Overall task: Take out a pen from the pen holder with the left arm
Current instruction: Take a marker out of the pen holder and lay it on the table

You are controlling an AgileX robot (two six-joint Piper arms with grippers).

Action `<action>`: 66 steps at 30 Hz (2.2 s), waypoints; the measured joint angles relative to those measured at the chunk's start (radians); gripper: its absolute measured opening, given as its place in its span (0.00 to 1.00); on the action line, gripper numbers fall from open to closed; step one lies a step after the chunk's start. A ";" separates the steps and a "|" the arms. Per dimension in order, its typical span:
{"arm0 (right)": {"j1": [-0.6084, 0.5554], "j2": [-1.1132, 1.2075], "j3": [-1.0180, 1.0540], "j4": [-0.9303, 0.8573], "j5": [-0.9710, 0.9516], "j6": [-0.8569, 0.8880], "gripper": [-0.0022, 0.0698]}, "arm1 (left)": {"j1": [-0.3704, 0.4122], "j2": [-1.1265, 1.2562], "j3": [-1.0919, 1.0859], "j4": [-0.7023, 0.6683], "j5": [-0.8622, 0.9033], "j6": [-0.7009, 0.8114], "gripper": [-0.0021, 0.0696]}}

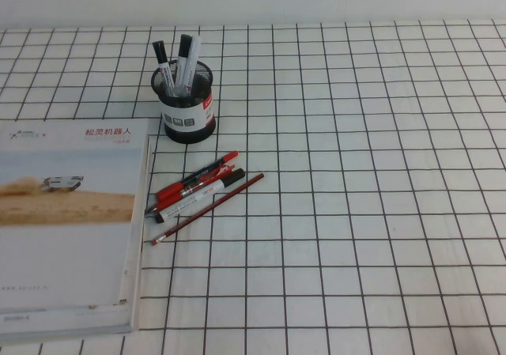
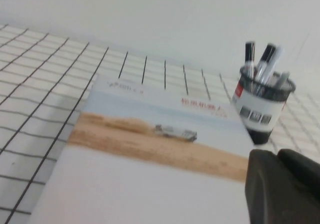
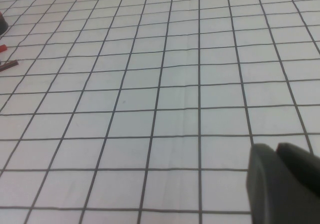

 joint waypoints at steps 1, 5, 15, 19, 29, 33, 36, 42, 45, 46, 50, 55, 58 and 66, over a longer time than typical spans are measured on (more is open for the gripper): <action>0.000 0.000 0.000 0.000 0.000 0.000 0.01 | 0.000 0.000 0.000 -0.032 -0.028 -0.002 0.03; 0.000 0.000 0.000 0.000 0.000 0.000 0.01 | 0.000 0.000 0.000 -0.120 -0.133 0.002 0.03; 0.000 0.000 0.000 0.000 0.000 0.000 0.01 | 0.000 0.000 0.000 -0.154 -0.187 -0.024 0.03; 0.000 0.000 0.000 0.000 0.000 0.000 0.01 | 0.000 0.034 -0.025 -0.173 -0.134 -0.033 0.03; 0.000 0.000 0.000 0.000 0.000 0.000 0.01 | -0.002 0.518 -0.316 -0.177 0.036 0.033 0.03; 0.000 0.000 0.000 0.000 0.000 0.000 0.01 | -0.002 0.711 -0.427 -0.177 0.038 0.099 0.03; 0.000 0.000 0.000 0.000 0.000 0.000 0.01 | -0.002 0.820 -0.482 -0.177 0.023 0.138 0.03; 0.000 0.000 0.000 0.000 0.000 0.000 0.01 | -0.050 0.954 -0.558 -0.177 -0.120 0.160 0.03; 0.000 0.000 0.000 0.000 0.000 0.000 0.01 | -0.136 1.004 -0.577 -0.180 -0.213 0.173 0.03; 0.000 0.000 0.000 0.000 0.000 0.000 0.01 | -0.163 1.025 -0.582 -0.180 -0.234 0.178 0.03; 0.000 0.000 0.000 0.000 0.000 0.000 0.01 | -0.287 1.118 -0.611 -0.176 -0.315 0.190 0.03; 0.000 0.000 0.000 0.000 0.000 0.000 0.01 | -0.358 1.228 -0.636 -0.143 -0.422 0.193 0.03; 0.000 0.000 0.000 0.000 0.000 0.000 0.01 | -0.361 1.287 -0.640 -0.136 -0.542 0.193 0.03; 0.000 0.000 0.000 0.000 0.000 0.000 0.01 | -0.361 1.499 -0.695 -0.008 -0.786 0.168 0.06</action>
